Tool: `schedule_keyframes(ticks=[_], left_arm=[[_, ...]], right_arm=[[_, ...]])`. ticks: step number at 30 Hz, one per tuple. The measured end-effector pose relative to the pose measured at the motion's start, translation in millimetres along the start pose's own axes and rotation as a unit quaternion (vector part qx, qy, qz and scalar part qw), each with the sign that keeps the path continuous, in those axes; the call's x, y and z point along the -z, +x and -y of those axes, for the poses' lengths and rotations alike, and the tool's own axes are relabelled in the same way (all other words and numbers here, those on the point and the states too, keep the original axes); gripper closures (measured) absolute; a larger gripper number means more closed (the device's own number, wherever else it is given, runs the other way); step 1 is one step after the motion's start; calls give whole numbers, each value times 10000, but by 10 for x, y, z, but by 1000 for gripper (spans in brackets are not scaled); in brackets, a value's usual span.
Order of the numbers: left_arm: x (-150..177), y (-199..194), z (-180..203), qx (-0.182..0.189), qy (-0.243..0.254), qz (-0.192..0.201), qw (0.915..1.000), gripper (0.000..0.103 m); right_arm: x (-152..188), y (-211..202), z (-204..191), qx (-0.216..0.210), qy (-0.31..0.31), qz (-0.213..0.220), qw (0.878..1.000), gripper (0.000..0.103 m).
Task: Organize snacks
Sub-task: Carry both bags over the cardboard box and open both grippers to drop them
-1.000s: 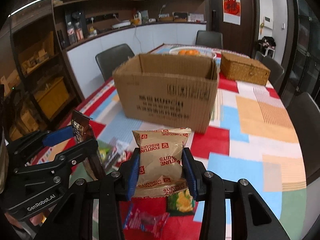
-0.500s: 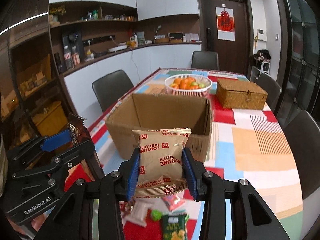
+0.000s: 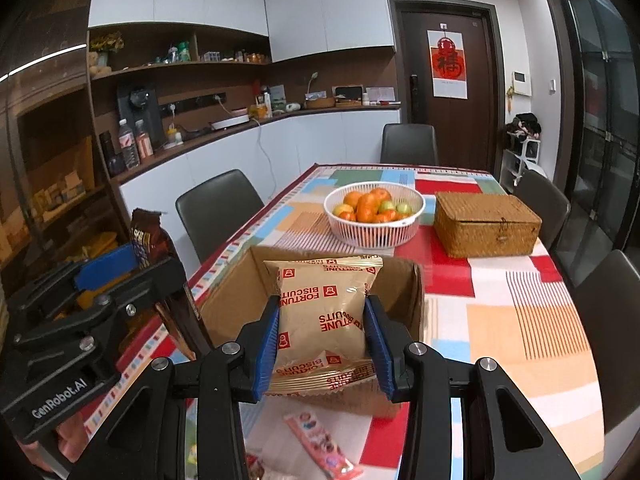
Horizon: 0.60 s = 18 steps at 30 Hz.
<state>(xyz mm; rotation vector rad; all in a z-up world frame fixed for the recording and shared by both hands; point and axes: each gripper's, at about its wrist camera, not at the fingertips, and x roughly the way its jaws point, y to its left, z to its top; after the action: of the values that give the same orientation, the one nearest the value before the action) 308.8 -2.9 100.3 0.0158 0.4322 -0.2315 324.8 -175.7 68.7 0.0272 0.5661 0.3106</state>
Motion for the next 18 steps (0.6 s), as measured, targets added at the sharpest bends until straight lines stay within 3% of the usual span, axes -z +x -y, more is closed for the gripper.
schedule_keyframes(ticks=[9,18], left_arm=[[-130,476,-102,-207,31,-155,9997,55],[22,984,-173,-139,-54,-870,9961,55]], right_arm=[[-223,363,94,89,42,-31,9999,61],[-175,768,198,138,184,-458,9987,61]])
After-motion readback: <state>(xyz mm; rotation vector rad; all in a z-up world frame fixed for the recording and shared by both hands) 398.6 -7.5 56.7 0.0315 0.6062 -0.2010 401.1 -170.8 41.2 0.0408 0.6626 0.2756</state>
